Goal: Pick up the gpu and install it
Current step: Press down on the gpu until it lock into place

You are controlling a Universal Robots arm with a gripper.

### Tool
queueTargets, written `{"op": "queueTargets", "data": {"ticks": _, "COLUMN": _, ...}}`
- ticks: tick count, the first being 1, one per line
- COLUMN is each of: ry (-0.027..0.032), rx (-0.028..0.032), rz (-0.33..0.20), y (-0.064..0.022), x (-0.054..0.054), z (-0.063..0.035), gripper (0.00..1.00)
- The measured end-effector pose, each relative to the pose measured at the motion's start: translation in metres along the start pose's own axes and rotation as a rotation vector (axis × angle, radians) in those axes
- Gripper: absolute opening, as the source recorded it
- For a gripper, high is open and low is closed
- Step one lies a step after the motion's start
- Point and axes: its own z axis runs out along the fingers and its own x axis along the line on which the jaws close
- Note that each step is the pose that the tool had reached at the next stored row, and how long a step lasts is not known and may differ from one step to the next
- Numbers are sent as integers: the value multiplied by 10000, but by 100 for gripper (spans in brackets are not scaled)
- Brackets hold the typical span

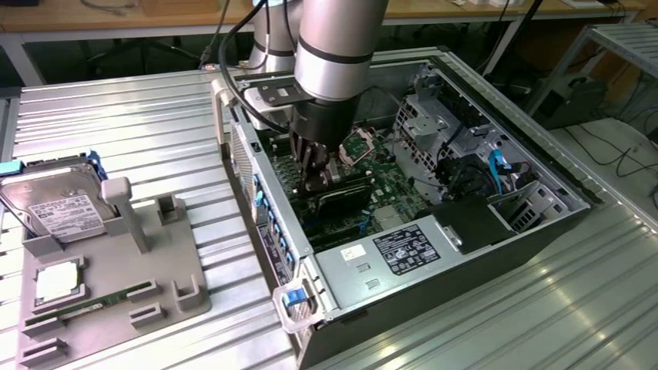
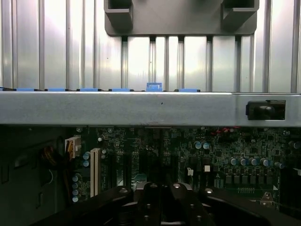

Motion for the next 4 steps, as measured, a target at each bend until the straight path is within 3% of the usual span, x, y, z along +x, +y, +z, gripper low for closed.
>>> {"op": "queueTargets", "data": {"ticks": 4, "ry": 0, "rx": 0, "rz": 0, "y": 0, "x": 0, "z": 0, "gripper": 11}}
